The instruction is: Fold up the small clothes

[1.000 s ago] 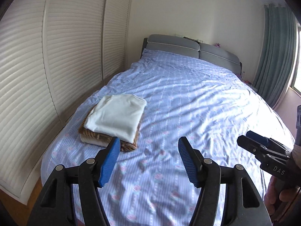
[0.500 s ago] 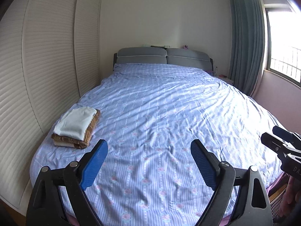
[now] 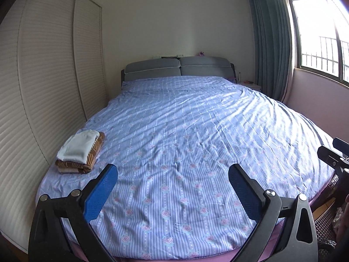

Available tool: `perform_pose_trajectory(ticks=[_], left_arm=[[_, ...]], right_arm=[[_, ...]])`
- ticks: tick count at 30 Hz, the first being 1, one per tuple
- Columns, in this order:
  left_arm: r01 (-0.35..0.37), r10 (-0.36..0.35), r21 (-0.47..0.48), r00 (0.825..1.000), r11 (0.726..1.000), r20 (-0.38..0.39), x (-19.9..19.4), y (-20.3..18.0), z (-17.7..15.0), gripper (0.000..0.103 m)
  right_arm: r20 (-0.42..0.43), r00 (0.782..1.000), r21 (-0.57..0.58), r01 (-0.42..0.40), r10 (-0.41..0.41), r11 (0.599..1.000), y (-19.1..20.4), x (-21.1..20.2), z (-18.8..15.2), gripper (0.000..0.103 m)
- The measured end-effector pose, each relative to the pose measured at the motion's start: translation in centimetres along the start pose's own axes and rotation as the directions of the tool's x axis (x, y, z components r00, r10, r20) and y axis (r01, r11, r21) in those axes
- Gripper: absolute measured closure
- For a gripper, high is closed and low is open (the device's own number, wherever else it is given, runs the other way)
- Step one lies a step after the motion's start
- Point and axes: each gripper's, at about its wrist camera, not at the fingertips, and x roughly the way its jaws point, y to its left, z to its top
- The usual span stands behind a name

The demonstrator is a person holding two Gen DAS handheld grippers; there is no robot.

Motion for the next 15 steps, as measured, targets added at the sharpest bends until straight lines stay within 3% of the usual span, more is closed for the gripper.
perform_pose_trajectory(ticks=[15], left_arm=[[0.010,-0.010,0.004,1.000,1.000,-0.028,0.6,-1.2,-1.2,0.000]], right_arm=[[-0.010,1.000,0.031,0.015,-0.015,0.999,-1.1,0.3,-1.4,0.018]])
